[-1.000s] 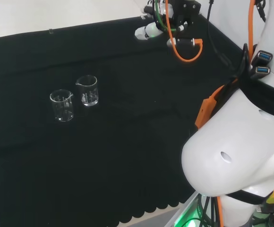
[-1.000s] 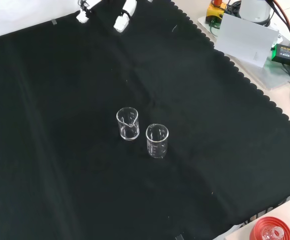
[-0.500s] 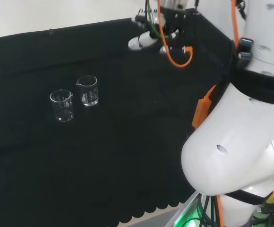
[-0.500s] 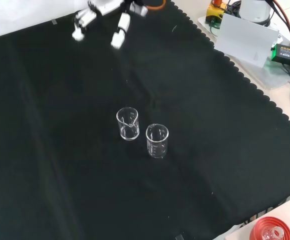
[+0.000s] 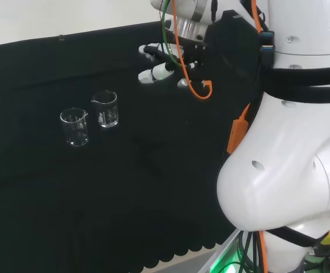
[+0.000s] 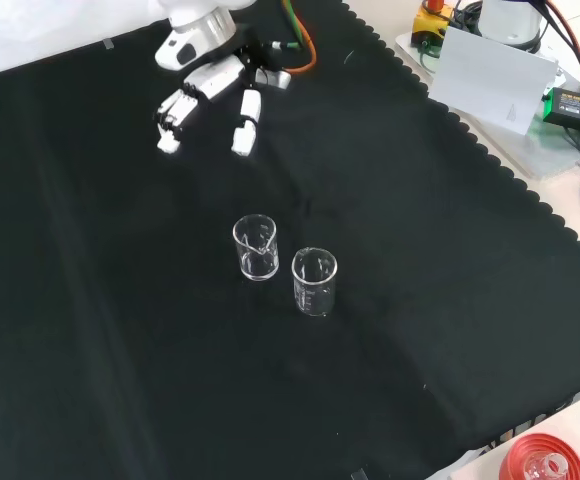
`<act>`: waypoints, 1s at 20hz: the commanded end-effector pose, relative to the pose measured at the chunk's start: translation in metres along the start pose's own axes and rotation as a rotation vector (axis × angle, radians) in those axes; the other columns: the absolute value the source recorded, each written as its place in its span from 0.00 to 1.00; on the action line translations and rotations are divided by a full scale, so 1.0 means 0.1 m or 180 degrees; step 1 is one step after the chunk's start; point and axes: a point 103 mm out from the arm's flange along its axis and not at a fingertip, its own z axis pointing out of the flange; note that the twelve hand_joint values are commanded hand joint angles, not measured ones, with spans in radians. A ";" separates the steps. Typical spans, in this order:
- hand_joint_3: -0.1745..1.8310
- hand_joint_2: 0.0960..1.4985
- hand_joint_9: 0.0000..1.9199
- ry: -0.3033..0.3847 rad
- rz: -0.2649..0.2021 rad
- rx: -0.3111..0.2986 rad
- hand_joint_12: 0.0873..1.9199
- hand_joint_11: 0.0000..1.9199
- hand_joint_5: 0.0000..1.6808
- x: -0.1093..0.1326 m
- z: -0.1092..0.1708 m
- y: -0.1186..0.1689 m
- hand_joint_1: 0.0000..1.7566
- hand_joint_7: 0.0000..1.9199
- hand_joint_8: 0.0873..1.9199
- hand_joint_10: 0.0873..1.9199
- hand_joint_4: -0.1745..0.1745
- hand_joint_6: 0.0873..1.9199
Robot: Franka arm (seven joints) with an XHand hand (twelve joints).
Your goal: Pick up the beaker on the right.
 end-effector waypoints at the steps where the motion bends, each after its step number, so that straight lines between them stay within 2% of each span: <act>1: 0.00 0.57 0.12 0.0226 -0.0165 0.0072 0.56 0.00 0.12 0.00 0.23 0.09 0.43 0.06 0.33 0.35 0.27 0.00; 5: 0.00 0.56 0.15 0.0478 -0.0201 0.0117 0.57 0.00 0.13 -0.04 0.39 0.10 0.45 0.10 0.33 0.35 0.27 0.00; 10: 0.00 0.56 0.15 0.0604 -0.0267 0.0320 0.57 0.00 0.13 -0.07 0.56 0.12 0.46 0.10 0.33 0.35 0.27 0.00; 20: 0.00 0.55 0.15 0.0942 -0.0343 0.0294 0.61 0.00 0.13 -0.09 0.79 0.11 0.47 0.11 0.32 0.34 0.26 0.00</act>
